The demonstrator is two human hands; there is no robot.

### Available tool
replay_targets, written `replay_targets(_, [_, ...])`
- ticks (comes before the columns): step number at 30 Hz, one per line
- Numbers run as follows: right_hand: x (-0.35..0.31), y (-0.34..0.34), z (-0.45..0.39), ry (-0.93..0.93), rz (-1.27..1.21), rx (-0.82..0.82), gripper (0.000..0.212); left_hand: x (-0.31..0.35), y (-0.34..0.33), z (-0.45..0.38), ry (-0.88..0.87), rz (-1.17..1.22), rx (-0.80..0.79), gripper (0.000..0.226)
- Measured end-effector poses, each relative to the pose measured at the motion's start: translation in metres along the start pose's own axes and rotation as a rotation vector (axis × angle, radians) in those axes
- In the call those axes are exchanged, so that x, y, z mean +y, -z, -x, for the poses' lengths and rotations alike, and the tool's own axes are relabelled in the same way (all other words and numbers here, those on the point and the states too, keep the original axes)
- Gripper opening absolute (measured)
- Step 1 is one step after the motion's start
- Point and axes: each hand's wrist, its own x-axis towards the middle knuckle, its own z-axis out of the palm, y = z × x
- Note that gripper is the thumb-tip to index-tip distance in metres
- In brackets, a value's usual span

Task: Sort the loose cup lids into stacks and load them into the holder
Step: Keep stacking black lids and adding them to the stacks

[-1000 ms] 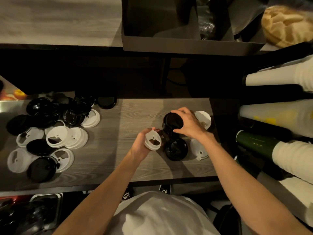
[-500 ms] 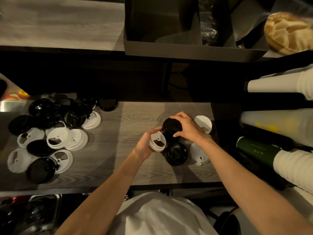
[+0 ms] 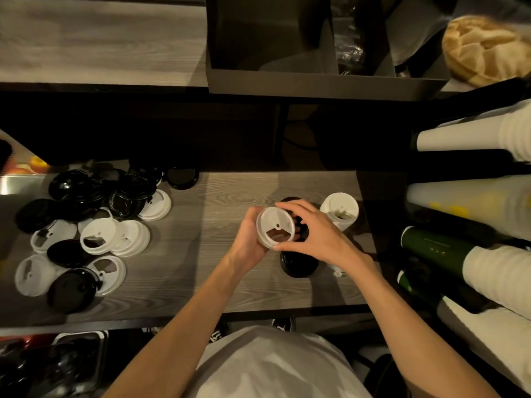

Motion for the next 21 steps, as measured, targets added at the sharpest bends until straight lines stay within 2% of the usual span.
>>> replay_targets(5, [0.007,0.025,0.022,-0.069,0.041,0.103,0.082,-0.003,-0.032,-0.007,0.009,-0.141,-0.093,0.052])
replay_targets(7, [0.023,0.041,0.025,-0.167,0.060,0.217,0.079,-0.006,-0.049,-0.012,-0.013,-0.202,-0.089,0.055])
replay_targets(10, [0.060,0.062,0.022,-0.299,0.161,0.348,0.080,-0.014,-0.067,-0.031,-0.056,-0.282,-0.039,0.045])
replay_targets(16, [0.104,0.074,0.006,-0.425,0.233,0.249,0.080,-0.032,-0.095,-0.060,0.007,-0.419,-0.005,0.029])
replay_targets(21, [0.115,0.069,-0.005,-0.464,0.250,0.167,0.082,-0.041,-0.098,-0.077,0.004,-0.467,0.034,0.039])
